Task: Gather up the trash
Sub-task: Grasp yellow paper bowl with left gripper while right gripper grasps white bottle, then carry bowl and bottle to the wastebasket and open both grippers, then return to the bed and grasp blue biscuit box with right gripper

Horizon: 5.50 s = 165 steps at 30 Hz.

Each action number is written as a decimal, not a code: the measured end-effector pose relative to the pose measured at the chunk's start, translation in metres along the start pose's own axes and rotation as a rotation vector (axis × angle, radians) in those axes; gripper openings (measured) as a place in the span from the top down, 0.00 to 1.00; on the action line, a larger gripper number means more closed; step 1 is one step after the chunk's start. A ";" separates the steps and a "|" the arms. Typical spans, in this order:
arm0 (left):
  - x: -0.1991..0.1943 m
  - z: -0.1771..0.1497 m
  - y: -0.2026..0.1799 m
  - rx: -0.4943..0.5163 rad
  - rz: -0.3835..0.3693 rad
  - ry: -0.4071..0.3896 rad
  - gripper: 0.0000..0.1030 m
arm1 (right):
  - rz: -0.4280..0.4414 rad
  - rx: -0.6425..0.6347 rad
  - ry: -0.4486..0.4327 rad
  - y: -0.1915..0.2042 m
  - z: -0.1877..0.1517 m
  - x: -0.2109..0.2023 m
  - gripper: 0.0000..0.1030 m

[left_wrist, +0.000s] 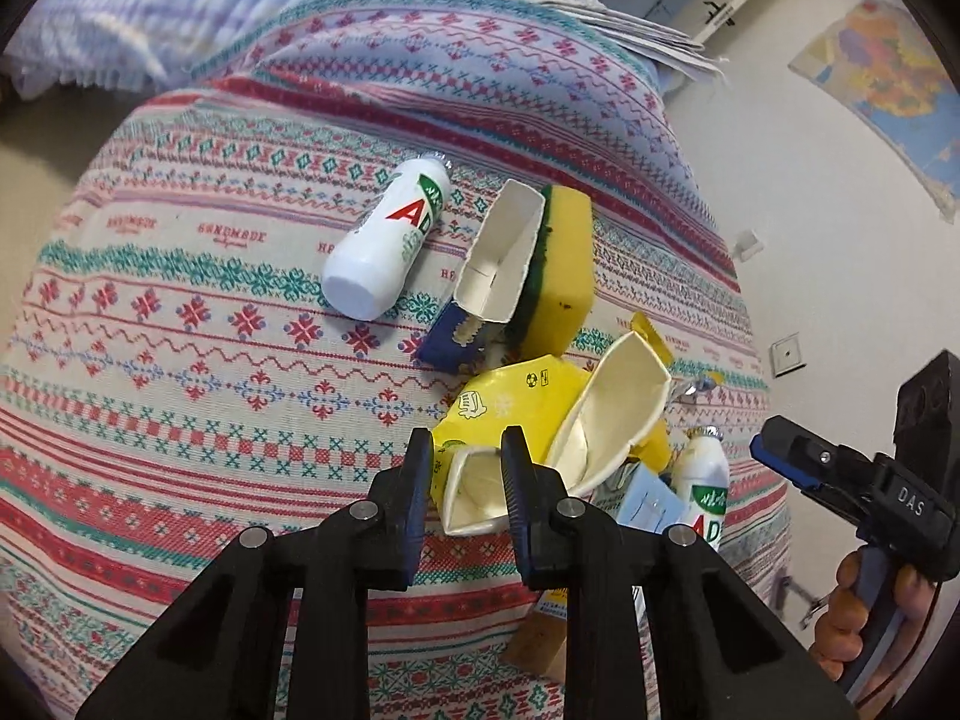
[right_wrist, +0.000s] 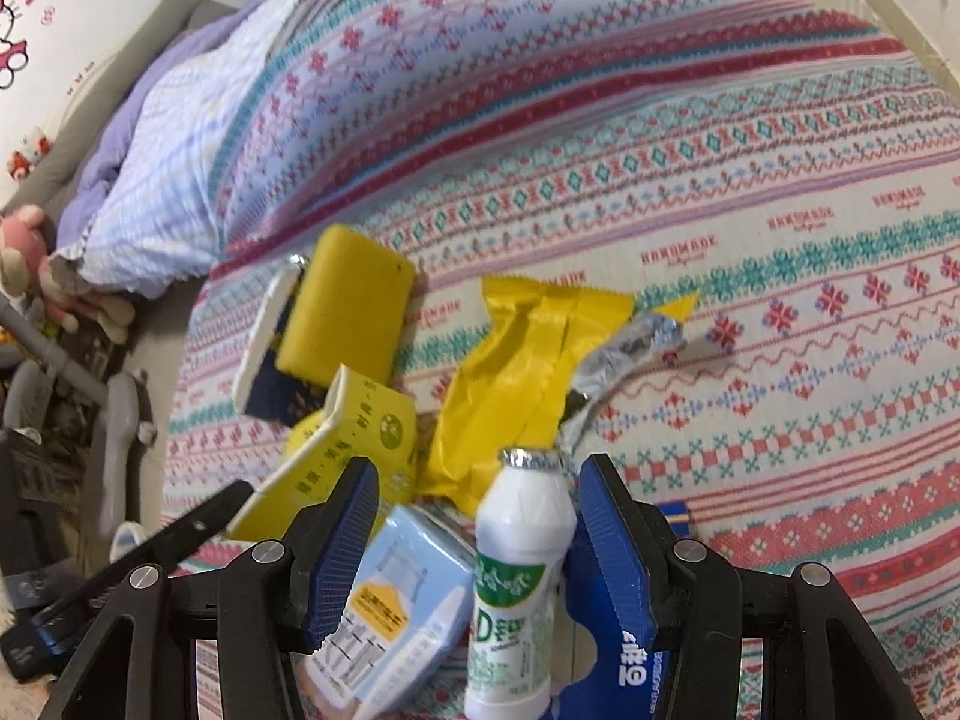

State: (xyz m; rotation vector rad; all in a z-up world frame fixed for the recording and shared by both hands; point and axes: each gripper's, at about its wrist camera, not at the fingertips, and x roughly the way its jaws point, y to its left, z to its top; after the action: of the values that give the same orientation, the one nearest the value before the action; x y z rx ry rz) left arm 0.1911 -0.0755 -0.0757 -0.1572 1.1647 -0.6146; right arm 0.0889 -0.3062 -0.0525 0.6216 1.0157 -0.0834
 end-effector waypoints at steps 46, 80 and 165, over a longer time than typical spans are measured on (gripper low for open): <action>-0.110 -0.044 0.066 -0.136 0.040 -0.168 0.93 | 0.027 -0.363 -0.100 0.095 -0.047 -0.004 0.65; -0.219 -0.127 0.307 -0.613 0.199 -0.224 0.93 | 0.192 -0.494 0.023 0.212 -0.128 0.083 0.65; -0.121 -0.039 0.081 -0.218 0.183 -0.131 0.56 | 0.022 0.075 -0.117 0.009 0.000 0.002 0.41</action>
State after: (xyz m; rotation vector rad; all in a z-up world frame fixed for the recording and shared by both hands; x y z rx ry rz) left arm 0.1560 0.0631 -0.0278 -0.2689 1.1026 -0.3109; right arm 0.0930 -0.2980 -0.0498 0.6882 0.8953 -0.1374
